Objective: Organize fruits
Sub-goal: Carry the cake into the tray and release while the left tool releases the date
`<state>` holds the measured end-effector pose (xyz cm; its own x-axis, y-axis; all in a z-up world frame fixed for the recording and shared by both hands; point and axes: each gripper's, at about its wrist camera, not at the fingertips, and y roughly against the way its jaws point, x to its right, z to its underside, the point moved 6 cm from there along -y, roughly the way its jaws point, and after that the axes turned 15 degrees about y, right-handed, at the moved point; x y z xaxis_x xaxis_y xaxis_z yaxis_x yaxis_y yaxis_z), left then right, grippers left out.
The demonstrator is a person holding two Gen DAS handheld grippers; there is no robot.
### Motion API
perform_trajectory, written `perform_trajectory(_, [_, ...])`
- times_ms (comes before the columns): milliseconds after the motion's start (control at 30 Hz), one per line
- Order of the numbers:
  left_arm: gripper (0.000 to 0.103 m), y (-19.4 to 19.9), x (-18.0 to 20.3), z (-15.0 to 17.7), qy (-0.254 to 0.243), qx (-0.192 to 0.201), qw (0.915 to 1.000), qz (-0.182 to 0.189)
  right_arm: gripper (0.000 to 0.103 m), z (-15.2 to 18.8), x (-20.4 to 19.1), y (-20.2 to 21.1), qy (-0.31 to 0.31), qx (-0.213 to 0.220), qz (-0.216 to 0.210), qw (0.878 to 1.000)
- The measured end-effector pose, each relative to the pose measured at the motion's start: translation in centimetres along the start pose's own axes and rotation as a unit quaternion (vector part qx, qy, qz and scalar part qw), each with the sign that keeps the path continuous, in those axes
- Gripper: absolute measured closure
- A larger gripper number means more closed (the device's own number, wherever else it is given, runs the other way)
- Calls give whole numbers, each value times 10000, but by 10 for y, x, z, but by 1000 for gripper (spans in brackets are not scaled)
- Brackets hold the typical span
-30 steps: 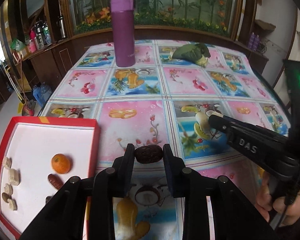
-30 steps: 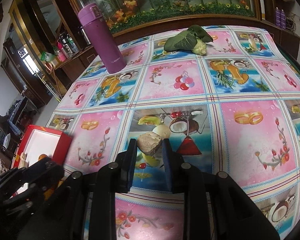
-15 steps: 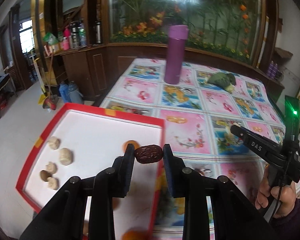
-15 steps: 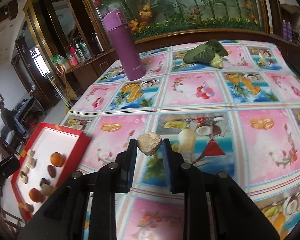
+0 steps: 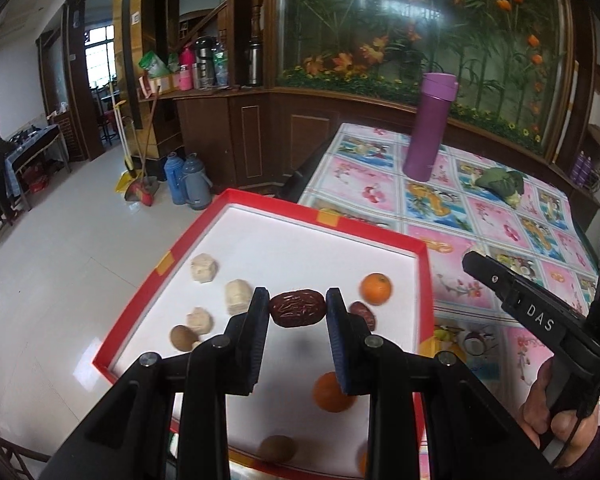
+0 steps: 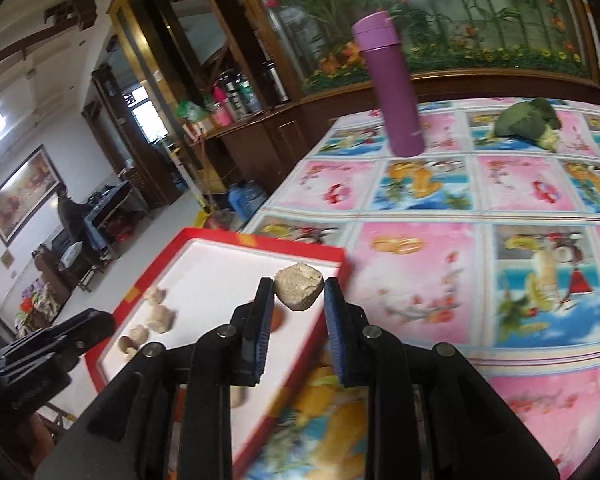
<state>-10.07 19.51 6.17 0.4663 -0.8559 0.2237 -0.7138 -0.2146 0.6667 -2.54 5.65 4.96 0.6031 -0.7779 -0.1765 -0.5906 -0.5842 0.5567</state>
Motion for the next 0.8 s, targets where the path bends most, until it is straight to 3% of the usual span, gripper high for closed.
perform_trajectory(467, [75, -24, -54, -2, 274, -103, 9990, -352, 75, 3, -73, -46, 305, -616, -638, 9956])
perform_trajectory(800, [75, -37, -69, 2, 277, -220, 9982, -492, 75, -3, -95, -75, 850, -1186, -638, 9872])
